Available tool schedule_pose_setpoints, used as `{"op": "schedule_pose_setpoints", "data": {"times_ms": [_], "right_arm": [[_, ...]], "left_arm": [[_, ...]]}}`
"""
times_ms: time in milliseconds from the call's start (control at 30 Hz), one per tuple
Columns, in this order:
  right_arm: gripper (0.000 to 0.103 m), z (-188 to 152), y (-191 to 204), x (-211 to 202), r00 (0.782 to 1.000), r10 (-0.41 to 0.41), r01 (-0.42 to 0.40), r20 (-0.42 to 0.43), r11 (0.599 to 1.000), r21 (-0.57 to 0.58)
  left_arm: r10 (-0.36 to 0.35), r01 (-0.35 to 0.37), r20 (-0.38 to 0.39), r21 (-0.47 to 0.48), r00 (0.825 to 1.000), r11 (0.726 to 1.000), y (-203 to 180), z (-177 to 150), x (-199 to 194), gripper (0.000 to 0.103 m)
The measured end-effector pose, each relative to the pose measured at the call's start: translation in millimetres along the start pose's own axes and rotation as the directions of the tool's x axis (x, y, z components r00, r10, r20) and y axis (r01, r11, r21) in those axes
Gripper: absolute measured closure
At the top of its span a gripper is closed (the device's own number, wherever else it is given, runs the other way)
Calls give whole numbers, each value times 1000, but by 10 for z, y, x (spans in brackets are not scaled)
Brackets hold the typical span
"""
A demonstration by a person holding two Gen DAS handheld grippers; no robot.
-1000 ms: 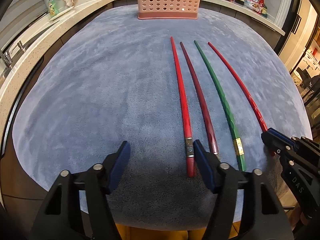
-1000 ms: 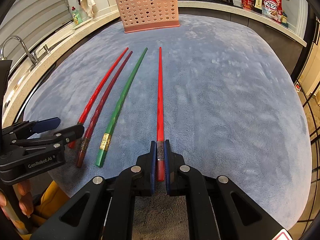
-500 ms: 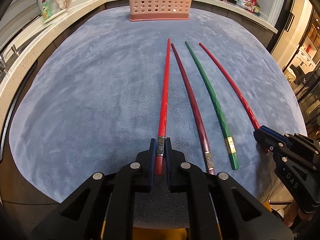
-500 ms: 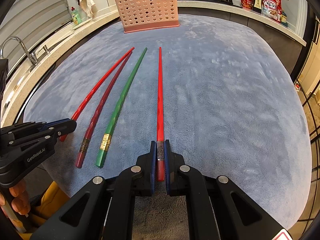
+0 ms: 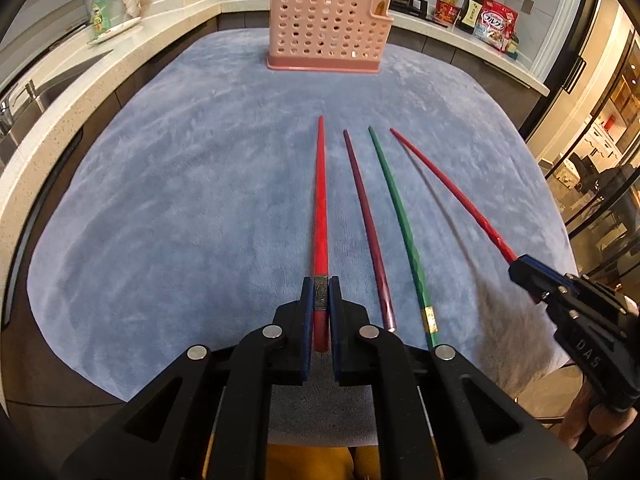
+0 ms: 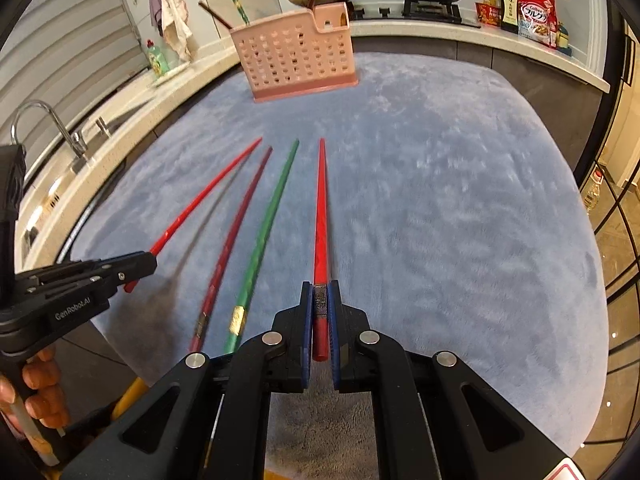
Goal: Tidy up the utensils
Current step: 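Lift both red chopsticks and lower them into the pink holder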
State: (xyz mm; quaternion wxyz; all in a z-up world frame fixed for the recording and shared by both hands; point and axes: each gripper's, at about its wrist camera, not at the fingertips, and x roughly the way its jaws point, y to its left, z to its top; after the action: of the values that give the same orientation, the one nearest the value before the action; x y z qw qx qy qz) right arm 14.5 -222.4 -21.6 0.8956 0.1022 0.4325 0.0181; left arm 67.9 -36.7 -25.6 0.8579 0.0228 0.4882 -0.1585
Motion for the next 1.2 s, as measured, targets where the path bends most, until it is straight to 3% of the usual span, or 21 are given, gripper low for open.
{"op": "schedule_pose_setpoints", "data": {"times_ms": [433, 1033, 1200], "right_arm": [[96, 813, -74, -555, 978, 14, -13, 209, 1000, -7], [96, 1711, -148, -685, 937, 46, -52, 346, 999, 9], [96, 2075, -144, -754, 912, 72, -84, 403, 996, 12]], "left_arm": [[-5, 10, 153, -36, 988, 999, 135, 584, -539, 96], [45, -37, 322, -31, 946, 999, 282, 1583, -856, 96], [45, -38, 379, -24, 924, 999, 269, 1883, -978, 96]]}}
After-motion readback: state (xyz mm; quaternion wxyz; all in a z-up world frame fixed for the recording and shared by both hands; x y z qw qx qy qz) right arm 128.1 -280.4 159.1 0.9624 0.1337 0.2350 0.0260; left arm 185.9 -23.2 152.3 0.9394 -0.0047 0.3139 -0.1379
